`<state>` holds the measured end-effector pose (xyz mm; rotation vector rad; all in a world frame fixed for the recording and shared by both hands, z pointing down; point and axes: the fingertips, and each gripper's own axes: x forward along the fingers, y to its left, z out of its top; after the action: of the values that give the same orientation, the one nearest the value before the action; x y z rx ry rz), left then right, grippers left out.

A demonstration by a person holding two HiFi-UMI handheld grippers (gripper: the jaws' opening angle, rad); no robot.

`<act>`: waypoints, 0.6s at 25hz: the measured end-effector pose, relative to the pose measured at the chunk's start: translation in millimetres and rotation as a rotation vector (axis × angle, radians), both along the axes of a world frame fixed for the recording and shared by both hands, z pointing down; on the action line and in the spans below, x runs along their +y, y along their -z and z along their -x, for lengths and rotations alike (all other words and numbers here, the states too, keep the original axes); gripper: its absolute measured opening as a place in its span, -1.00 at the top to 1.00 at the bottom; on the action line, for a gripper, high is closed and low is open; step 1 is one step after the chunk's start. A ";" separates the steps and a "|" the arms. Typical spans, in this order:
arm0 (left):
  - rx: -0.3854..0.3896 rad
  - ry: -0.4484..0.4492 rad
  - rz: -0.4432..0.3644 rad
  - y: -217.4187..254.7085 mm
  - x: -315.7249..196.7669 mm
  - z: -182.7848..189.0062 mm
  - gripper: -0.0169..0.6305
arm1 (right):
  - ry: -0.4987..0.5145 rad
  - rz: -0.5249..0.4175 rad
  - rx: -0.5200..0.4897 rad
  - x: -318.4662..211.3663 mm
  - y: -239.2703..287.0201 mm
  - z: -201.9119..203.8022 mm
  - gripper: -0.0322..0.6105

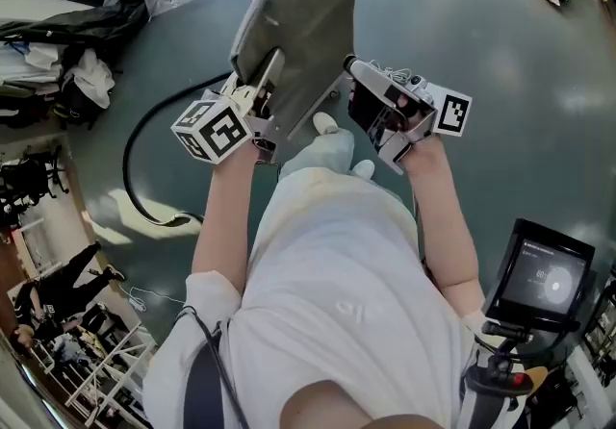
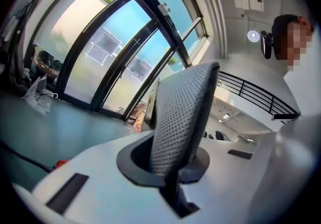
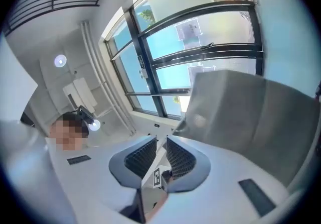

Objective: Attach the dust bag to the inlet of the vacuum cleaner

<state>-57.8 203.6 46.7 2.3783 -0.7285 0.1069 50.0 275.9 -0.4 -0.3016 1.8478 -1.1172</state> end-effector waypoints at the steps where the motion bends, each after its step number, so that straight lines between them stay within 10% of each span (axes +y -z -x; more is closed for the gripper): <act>1: -0.003 0.004 -0.006 -1.5 -13.6 8.1 0.90 | -0.017 0.007 -0.003 -15.7 -5.2 -3.4 0.77; 5: -0.016 -0.011 -0.027 10.4 -91.5 20.2 0.90 | -0.042 0.024 0.044 -112.8 9.4 -14.8 0.77; 9: 0.008 0.021 -0.023 9.7 -141.8 34.6 0.90 | 0.164 -0.069 0.073 -169.5 35.8 15.7 0.77; 15: 0.024 0.080 0.010 27.8 -177.8 12.0 0.90 | 0.298 -0.126 -0.207 -226.0 75.1 -5.3 0.77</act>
<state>-69.8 25.8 18.9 2.3342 -0.8085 0.0485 55.3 49.8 -75.5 0.1632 1.8046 -1.1753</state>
